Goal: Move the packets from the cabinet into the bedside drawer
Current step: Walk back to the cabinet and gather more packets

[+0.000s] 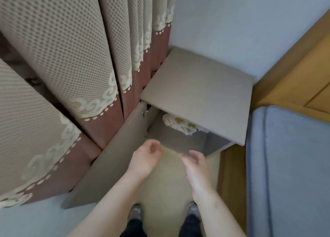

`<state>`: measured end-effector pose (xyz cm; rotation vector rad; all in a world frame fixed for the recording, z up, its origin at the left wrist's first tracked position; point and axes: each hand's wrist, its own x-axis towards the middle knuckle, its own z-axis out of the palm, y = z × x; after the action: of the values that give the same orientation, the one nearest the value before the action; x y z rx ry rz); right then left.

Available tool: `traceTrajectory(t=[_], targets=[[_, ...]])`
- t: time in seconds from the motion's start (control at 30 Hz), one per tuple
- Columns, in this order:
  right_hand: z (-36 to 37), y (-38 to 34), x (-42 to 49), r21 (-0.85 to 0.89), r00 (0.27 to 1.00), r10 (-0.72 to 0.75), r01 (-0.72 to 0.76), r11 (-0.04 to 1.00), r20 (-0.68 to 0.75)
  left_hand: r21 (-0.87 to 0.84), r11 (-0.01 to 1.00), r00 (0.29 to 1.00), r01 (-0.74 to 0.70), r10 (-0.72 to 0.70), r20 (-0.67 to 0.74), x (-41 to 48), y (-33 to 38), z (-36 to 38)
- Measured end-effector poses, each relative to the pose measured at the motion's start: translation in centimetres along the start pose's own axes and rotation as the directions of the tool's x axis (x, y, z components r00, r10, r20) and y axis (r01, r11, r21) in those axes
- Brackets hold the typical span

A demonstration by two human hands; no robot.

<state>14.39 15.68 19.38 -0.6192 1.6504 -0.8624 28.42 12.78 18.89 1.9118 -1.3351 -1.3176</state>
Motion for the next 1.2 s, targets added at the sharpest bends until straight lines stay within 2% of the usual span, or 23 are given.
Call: traceTrajectory(t=[0.13, 0.33, 0.47, 0.6, 0.73, 0.87, 0.93, 1.07, 1.2], targets=[[0.5, 1.4, 6.6, -0.110, 0.999, 0.044, -0.043, 0.993, 0.003, 0.043, 0.998, 0.999, 0.045, -0.046, 0.025, 6.1, -1.8, 1.8], [-0.3, 6.6, 19.0, -0.308, 0.999, 0.048, -0.041, 0.951, 0.014, 0.072, 0.994, 0.997, 0.076, -0.078, 0.025, 15.0, -5.9, 9.2], [0.0, 11.4, 28.7, -0.406, 0.999, -0.020, 0.039, 0.913, 0.051, 0.244, 0.969, 0.995, -0.040, 0.017, 0.097, 23.1, -10.4, 13.6], [0.0, 17.2, 38.6, -0.521, 0.995, -0.080, 0.100, 0.848, 0.061, 0.330, 0.935, 0.981, -0.129, 0.072, 0.179, 31.8, -16.4, 18.4], [0.4, 23.3, 47.0, -0.625, 0.988, -0.121, 0.153, 0.766, 0.094, 0.465, 0.853, 0.966, -0.236, 0.153, 0.209, 39.5, -23.0, 23.9], [0.3, 27.0, 54.2, -0.733, 0.972, -0.223, 0.205, 0.648, 0.075, 0.596, 0.725, 0.938, -0.345, 0.245, 0.245, 46.5, -27.9, 27.8], [-0.1, 28.2, 57.3, -0.776, 0.959, -0.281, 0.212, 0.595, 0.047, 0.648, 0.676, 0.935, -0.350, 0.208, 0.288, 49.2, -29.4, 29.1], [-1.9, 29.5, 61.8, -0.882, 0.922, -0.388, 0.188, 0.432, 0.006, 0.790, 0.504, 0.931, -0.350, 0.097, 0.351, 50.9, -32.8, 32.3], [-2.6, 28.2, 65.7, -0.950, 0.908, -0.389, 0.244, 0.193, 0.155, 0.793, 0.516, 0.937, -0.324, 0.062, 0.343, 50.1, -34.7, 33.4]])
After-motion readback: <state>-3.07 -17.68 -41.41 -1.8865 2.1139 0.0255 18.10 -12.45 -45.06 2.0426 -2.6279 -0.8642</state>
